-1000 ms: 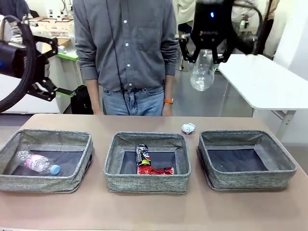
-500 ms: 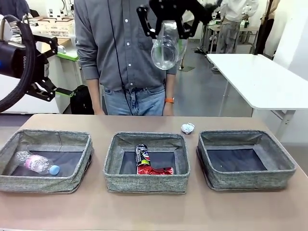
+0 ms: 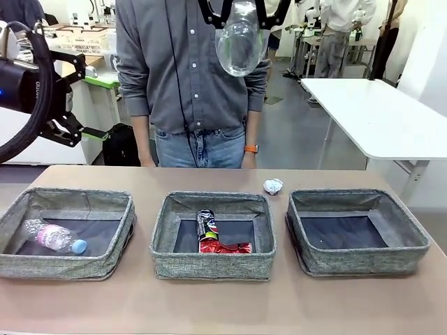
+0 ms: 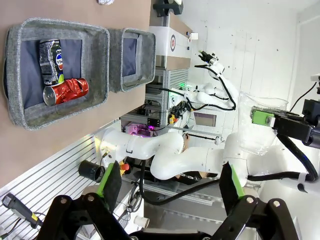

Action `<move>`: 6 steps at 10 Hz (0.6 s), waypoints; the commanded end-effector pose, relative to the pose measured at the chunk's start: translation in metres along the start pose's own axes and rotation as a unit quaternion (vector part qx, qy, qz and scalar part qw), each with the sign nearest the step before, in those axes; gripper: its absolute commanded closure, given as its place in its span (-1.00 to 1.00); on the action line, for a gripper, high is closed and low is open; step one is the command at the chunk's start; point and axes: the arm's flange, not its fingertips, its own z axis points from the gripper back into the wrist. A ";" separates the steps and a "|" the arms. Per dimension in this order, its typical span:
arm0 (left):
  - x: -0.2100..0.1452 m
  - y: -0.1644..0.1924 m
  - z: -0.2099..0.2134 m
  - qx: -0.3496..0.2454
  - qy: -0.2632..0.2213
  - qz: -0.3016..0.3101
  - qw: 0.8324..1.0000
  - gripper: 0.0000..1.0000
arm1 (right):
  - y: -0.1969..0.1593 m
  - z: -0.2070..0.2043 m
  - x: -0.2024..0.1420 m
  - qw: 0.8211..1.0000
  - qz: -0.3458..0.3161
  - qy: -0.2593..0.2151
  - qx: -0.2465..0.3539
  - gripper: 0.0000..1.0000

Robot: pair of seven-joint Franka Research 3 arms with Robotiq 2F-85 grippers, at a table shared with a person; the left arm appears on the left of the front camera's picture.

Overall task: Sort the waste into the appropriate baskets.
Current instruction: Pick up the waste item pointed out by the person.

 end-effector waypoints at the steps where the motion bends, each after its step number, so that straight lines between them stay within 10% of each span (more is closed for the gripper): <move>1: -0.001 -0.001 0.000 -0.012 0.000 -0.009 1.000 -1.00 | 0.012 0.003 0.005 0.999 0.032 0.030 0.003 0.18; 6: -0.001 -0.001 0.000 -0.012 0.000 -0.009 1.000 -1.00 | 0.003 -0.003 0.002 1.000 0.011 0.009 0.003 0.18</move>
